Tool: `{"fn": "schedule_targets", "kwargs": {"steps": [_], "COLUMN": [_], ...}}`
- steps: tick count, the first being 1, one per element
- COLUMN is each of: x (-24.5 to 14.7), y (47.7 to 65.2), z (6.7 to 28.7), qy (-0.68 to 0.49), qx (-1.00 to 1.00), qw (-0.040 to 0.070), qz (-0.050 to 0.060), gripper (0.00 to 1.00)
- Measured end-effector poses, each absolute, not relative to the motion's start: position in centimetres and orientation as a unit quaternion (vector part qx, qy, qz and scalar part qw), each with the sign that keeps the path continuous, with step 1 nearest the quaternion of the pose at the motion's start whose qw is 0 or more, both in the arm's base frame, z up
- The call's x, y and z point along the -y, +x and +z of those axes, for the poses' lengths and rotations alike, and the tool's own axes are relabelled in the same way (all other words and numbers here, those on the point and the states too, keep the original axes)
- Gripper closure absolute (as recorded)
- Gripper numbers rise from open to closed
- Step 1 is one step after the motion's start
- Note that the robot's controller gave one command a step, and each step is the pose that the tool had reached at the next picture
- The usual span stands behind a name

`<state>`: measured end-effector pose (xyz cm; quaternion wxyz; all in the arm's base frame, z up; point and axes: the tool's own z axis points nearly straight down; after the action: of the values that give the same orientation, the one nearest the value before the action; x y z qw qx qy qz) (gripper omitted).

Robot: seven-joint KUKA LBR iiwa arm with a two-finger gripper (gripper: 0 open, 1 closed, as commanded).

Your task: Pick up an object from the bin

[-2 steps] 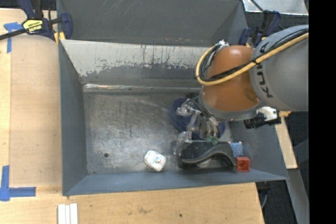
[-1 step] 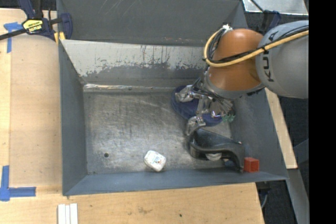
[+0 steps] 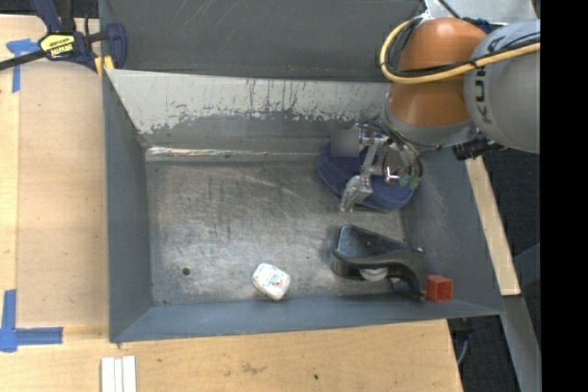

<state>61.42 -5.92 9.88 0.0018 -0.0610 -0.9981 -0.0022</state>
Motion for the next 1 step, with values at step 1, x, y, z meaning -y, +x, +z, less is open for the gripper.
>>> {"fn": "schedule_targets", "kwargs": {"steps": [1], "x": [6.05], "y": [61.62], "z": [10.09], "qy": [-0.063], "qx": [0.998], "qw": [-0.002], "qz": [-0.002], "gripper": [1.0]}}
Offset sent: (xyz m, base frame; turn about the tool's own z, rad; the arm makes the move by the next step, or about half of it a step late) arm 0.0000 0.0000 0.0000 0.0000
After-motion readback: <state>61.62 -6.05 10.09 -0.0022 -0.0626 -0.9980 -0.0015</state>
